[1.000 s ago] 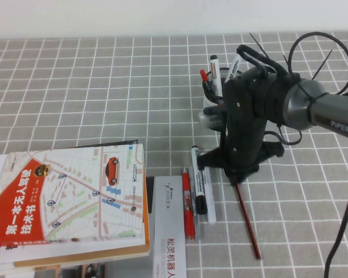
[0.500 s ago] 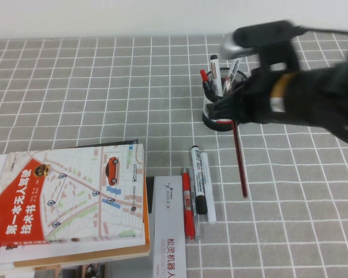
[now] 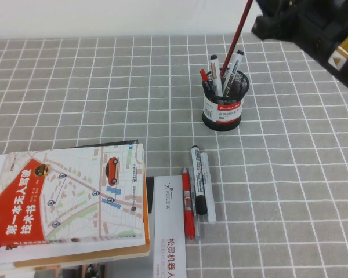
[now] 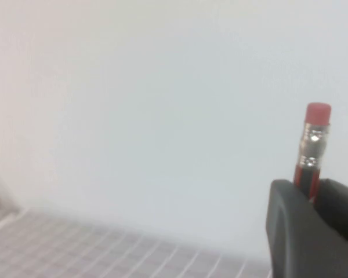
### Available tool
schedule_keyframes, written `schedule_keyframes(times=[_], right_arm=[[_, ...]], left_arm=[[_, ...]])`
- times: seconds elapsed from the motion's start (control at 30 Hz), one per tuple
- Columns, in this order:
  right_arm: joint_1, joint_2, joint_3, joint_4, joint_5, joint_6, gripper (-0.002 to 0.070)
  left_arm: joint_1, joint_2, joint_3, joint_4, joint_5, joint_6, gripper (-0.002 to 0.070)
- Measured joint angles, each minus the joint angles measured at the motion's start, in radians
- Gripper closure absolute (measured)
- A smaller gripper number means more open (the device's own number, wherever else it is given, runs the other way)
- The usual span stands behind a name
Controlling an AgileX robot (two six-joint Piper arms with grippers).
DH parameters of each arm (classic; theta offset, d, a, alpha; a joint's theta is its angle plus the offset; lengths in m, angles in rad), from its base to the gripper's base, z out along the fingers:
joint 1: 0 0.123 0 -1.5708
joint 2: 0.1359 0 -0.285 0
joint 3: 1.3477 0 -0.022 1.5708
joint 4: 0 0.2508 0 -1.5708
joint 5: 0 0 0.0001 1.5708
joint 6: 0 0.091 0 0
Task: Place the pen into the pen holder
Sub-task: Place the pen onto the pen holder
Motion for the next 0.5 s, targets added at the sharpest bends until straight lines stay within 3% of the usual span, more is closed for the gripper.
schedule_keyframes(times=[0.3, 0.5], right_arm=[[-0.022, 0.255, -0.168, 0.065, -0.057, -0.195, 0.0664], [-0.022, 0.345, -0.214, 0.088, -0.052, -0.229, 0.0664]], left_arm=[[0.0, 0.0, 0.0, 0.0, 0.0, 0.0, 0.0678], [0.0, 0.0, 0.0, 0.0, 0.0, 0.0, 0.0678]])
